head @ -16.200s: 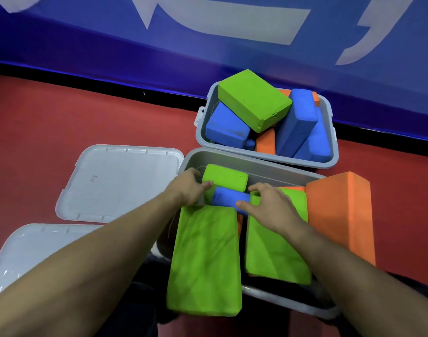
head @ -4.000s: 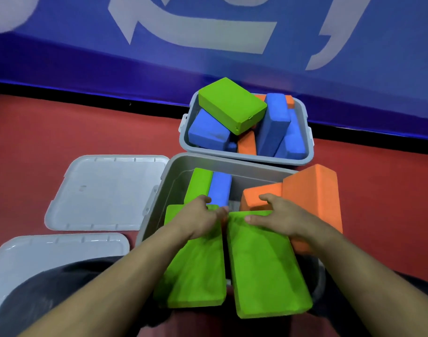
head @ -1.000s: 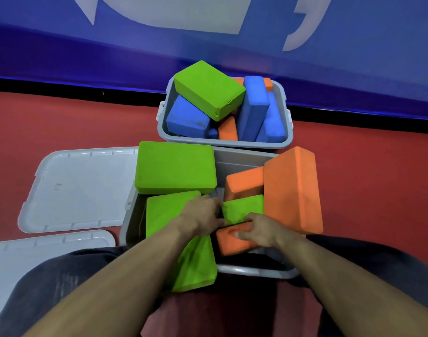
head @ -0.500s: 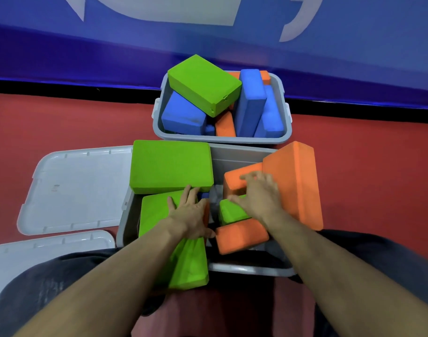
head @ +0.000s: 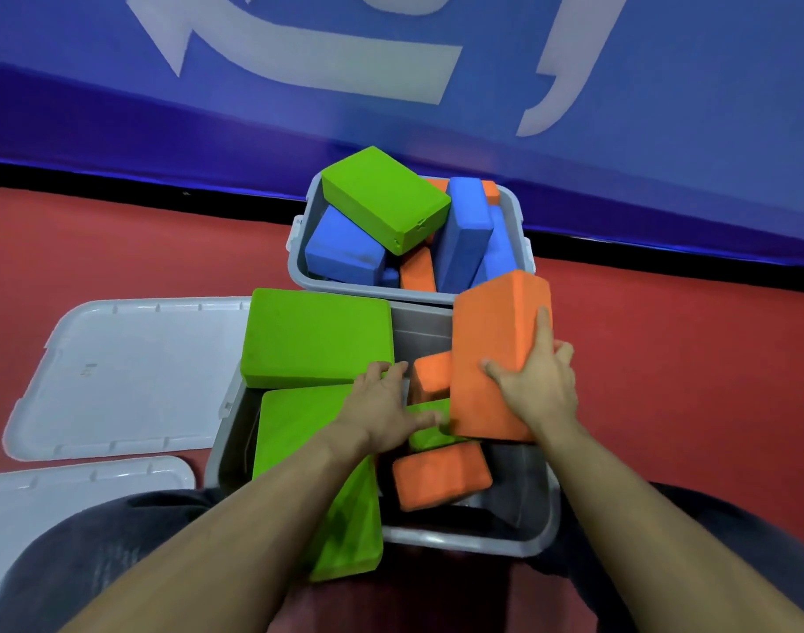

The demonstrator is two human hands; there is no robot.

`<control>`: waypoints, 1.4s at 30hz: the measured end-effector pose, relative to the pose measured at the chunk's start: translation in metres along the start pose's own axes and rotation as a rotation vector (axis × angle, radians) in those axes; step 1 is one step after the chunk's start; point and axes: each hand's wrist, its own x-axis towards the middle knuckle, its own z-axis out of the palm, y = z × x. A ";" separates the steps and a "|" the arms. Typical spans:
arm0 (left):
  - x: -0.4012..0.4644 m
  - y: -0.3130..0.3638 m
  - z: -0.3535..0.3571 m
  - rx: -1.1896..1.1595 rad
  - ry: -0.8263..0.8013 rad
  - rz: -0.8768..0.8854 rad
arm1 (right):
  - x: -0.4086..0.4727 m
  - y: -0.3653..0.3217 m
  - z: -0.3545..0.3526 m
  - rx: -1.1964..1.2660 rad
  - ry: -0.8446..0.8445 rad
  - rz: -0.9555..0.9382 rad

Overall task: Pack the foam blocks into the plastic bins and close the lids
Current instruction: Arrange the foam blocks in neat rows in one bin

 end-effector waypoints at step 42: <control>-0.031 -0.043 0.004 0.545 -0.096 0.086 | -0.036 0.051 0.098 -0.714 -0.712 -0.578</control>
